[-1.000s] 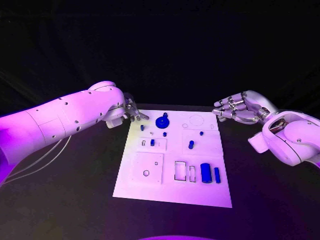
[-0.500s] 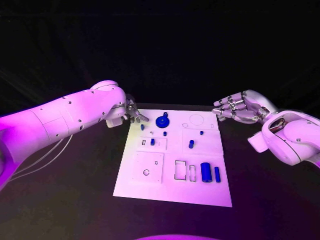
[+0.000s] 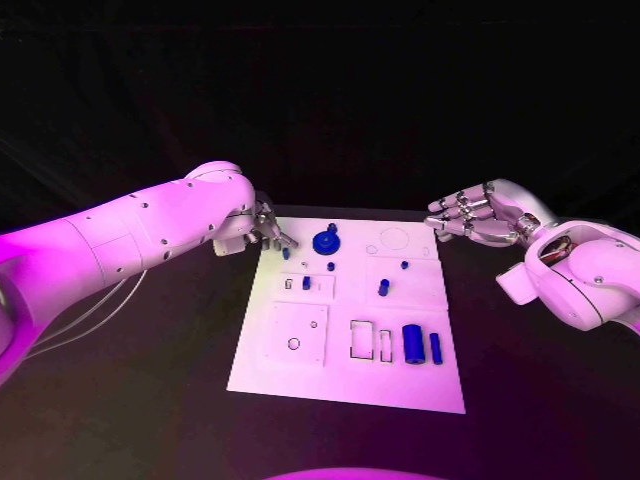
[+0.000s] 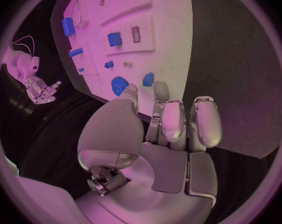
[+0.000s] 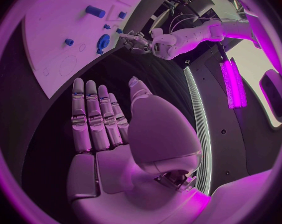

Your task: Assemble the parts on the task board

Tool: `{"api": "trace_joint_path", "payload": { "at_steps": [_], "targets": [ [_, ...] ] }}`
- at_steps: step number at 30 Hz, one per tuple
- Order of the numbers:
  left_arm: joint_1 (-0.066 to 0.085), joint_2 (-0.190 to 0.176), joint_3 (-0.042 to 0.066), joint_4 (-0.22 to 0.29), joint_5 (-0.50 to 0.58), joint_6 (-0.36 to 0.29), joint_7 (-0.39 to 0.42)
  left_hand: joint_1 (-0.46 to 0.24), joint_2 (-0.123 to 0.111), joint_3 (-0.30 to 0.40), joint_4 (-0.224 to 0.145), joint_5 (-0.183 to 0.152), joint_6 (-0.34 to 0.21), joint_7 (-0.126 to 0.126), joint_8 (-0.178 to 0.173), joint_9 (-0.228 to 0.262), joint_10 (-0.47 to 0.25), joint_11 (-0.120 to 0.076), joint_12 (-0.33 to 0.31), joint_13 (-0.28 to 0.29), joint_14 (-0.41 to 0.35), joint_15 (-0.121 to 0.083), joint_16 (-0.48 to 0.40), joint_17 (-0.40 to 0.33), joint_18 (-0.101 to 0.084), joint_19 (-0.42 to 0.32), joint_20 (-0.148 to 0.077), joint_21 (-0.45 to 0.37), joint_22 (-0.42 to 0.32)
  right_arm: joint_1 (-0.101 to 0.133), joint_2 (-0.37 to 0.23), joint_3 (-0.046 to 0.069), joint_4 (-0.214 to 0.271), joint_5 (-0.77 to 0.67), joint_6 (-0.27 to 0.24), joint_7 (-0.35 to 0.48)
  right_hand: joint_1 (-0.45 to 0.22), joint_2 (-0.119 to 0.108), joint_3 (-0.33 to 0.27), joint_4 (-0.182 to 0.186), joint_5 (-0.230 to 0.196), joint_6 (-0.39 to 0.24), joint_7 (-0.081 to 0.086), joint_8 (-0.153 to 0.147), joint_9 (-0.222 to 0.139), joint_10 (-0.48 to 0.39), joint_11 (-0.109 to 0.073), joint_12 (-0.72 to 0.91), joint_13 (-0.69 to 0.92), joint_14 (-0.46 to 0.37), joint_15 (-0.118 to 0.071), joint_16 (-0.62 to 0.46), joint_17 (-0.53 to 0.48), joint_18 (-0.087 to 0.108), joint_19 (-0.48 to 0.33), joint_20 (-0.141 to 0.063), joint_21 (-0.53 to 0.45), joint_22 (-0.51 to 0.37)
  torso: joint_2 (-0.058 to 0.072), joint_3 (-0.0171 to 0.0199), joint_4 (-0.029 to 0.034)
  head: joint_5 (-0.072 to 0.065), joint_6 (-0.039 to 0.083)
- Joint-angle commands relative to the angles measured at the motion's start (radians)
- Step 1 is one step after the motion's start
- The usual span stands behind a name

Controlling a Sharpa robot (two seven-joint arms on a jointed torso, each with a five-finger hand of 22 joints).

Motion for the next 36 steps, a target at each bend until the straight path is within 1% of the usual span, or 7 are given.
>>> {"api": "trace_joint_path", "payload": {
  "at_steps": [1, 11, 17, 22, 25, 32, 36],
  "targets": [
    [-0.001, 0.004, -0.001, -0.002, -0.010, 0.040, -0.003, 0.009, 0.009, -0.008, -0.001, 0.002, 0.013, 0.001, -0.003, -0.007, 0.008, 0.000, 0.005, -0.003, 0.022, -0.003, 0.004, 0.002, -0.001, 0.010, 0.001, 0.006, 0.004, -0.001, 0.001, 0.000, 0.000, -0.002, 0.008, 0.005, -0.012, 0.001, -0.006, -0.002, 0.005, -0.004, 0.013, -0.003, 0.000, -0.004, 0.003, -0.005, -0.001, -0.004, 0.000, -0.004, -0.001, 0.006, -0.002, 0.004, -0.003, -0.001, 0.001, -0.0003, -0.0002, 0.001, -0.001],
    [-0.002, 0.005, -0.001, -0.004, 0.002, 0.006, 0.000, 0.031, 0.027, -0.008, -0.001, 0.003, 0.029, -0.003, -0.003, -0.022, 0.013, -0.003, 0.007, -0.008, 0.022, -0.005, 0.004, 0.002, -0.003, 0.015, 0.000, 0.011, 0.012, -0.001, 0.001, 0.000, 0.000, -0.002, 0.008, 0.005, -0.011, 0.003, -0.006, -0.003, 0.006, -0.003, 0.012, -0.002, 0.000, -0.003, 0.003, -0.004, -0.001, -0.003, -0.001, -0.004, -0.003, 0.007, -0.001, 0.004, -0.002, -0.004, 0.000, 0.0002, 0.0008, 0.000, -0.002],
    [-0.002, 0.005, -0.001, -0.004, 0.011, -0.003, 0.001, 0.049, 0.038, -0.006, -0.003, 0.003, 0.038, -0.005, -0.001, -0.030, 0.015, -0.006, 0.007, -0.011, 0.023, -0.007, 0.004, 0.002, -0.003, 0.017, -0.001, 0.014, 0.016, -0.001, 0.001, 0.000, 0.000, -0.001, 0.008, 0.005, -0.011, 0.003, -0.006, -0.003, 0.006, -0.003, 0.012, -0.002, 0.000, -0.003, 0.003, -0.004, -0.001, -0.003, -0.001, -0.004, -0.003, 0.007, -0.001, 0.004, -0.002, -0.004, 0.000, 0.0001, -0.0010, 0.001, -0.001],
    [-0.002, 0.006, -0.001, -0.005, 0.020, 0.005, 0.004, 0.120, 0.063, 0.023, -0.020, 0.006, 0.047, -0.012, 0.002, -0.043, 0.014, -0.012, 0.004, -0.019, 0.023, -0.012, 0.004, 0.002, -0.004, 0.017, -0.004, 0.015, 0.019, -0.001, 0.000, 0.000, 0.000, -0.001, 0.009, 0.005, -0.011, 0.003, -0.006, -0.003, 0.006, -0.003, 0.012, -0.002, 0.000, -0.003, 0.003, -0.004, -0.001, -0.003, -0.001, -0.004, -0.003, 0.007, -0.001, 0.004, -0.002, -0.004, -0.001, 0.0004, -0.0007, 0.000, -0.002],
    [-0.002, 0.007, -0.001, -0.004, 0.024, 0.014, 0.007, 0.155, 0.070, 0.042, -0.026, 0.007, 0.052, -0.015, 0.004, -0.048, 0.014, -0.014, 0.001, -0.024, 0.022, -0.014, 0.003, 0.001, -0.004, 0.017, -0.006, 0.015, 0.020, -0.001, 0.000, 0.000, 0.000, -0.001, 0.009, 0.005, -0.011, 0.003, -0.006, -0.003, 0.006, -0.003, 0.012, -0.002, 0.000, -0.003, 0.003, -0.004, -0.001, -0.003, -0.001, -0.004, -0.003, 0.007, -0.001, 0.004, -0.002, -0.004, 0.000, 0.0001, 0.0000, -0.001, -0.002],
    [-0.002, 0.008, -0.001, -0.004, 0.033, 0.026, 0.010, 0.172, 0.073, 0.054, -0.027, 0.007, 0.058, -0.017, 0.007, -0.052, 0.016, -0.016, 0.000, -0.027, 0.023, -0.016, 0.003, 0.001, -0.005, 0.019, -0.007, 0.017, 0.024, -0.001, 0.001, 0.000, -0.001, -0.001, 0.009, 0.006, -0.011, 0.003, -0.006, -0.003, 0.006, -0.003, 0.012, -0.002, 0.000, -0.003, 0.003, -0.004, -0.001, -0.003, -0.001, -0.004, -0.003, 0.007, -0.001, 0.004, -0.002, -0.004, 0.000, 0.0002, -0.0001, -0.001, -0.003],
    [-0.002, 0.008, -0.001, -0.004, 0.034, 0.031, 0.008, 0.163, 0.065, 0.049, -0.014, 0.004, 0.062, -0.016, 0.009, -0.055, 0.020, -0.016, 0.000, -0.030, 0.023, -0.015, 0.004, 0.002, -0.005, 0.020, -0.007, 0.018, 0.026, -0.001, 0.001, 0.000, -0.001, 0.000, 0.009, 0.006, -0.011, 0.003, -0.006, -0.003, 0.006, -0.003, 0.012, -0.002, 0.000, -0.003, 0.003, -0.004, -0.001, -0.003, -0.001, -0.004, -0.003, 0.007, -0.001, 0.004, -0.002, -0.004, 0.000, 0.0002, 0.0001, -0.001, -0.003]
  ]
}}
